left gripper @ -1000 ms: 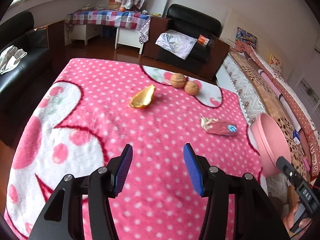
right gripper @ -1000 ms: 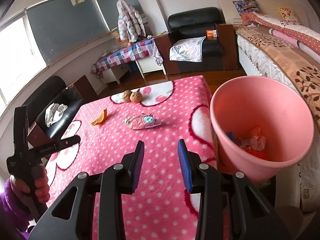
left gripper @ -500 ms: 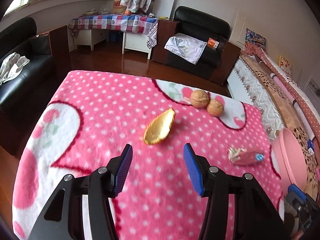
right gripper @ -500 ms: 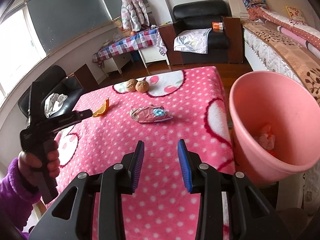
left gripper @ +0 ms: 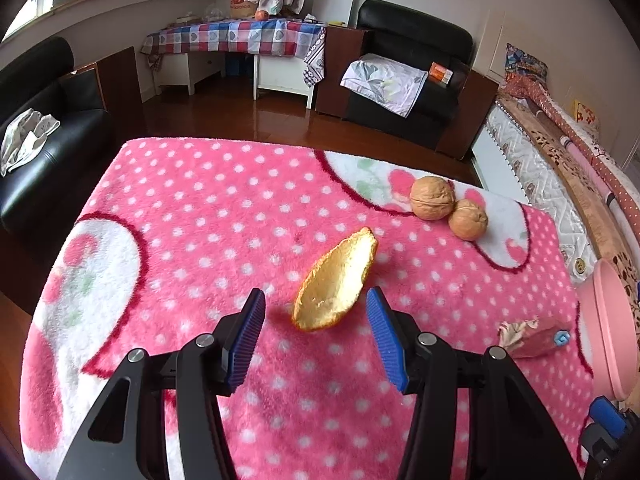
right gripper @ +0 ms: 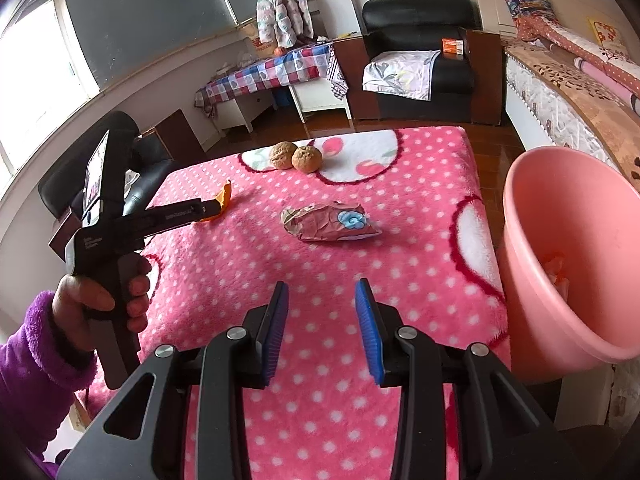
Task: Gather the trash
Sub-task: 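Close the left tool on the orange peel and lift it, then lower the right tool onto the pink-and-silver candy wrapper and close it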
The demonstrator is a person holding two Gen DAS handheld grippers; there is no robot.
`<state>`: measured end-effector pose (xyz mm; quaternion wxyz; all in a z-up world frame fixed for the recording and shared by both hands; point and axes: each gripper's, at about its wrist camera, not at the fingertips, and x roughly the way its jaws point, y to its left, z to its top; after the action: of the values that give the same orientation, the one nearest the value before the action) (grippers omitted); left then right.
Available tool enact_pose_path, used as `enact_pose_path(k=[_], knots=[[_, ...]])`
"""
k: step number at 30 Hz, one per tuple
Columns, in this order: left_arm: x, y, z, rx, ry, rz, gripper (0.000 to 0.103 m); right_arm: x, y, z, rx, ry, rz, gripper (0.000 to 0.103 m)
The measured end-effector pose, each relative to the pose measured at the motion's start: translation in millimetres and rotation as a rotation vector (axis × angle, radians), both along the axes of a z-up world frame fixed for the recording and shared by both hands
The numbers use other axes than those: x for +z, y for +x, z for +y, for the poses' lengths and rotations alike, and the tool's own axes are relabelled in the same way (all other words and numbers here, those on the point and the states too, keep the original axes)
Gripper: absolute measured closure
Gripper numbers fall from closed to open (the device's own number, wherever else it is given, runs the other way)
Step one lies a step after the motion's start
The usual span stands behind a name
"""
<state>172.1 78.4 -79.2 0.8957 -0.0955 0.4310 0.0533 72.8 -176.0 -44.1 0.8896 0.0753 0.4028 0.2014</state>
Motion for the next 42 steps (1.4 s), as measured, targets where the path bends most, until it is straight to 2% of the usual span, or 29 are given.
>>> enact_pose_path(k=[6,12,14,23,26,42], knots=[[-4,8,-6,-0.012,0.033,-0.004,0.051,2,9,5,-0.001,-0.013,-0.008,0.068],[-5,11,-10,-0.021,0.044,-0.007,0.059,4,19,11,0.019,-0.039,-0.017,0.068],[-6,12,-9,-0.023,0.048,-0.008,0.067,4,22,14,0.030,-0.053,-0.019,0.067],[-5,12,-5,-0.020,0.047,-0.025,0.083,1,35,21,0.078,-0.115,-0.028,0.063],[-1,7,0,-0.030,0.038,-0.031,0.084,0,37,22,0.086,-0.131,-0.030,0.060],[29,-46,21,-0.039,-0.053,-0.064,0.085,0,70,36,0.172,-0.214,-0.038,0.060]])
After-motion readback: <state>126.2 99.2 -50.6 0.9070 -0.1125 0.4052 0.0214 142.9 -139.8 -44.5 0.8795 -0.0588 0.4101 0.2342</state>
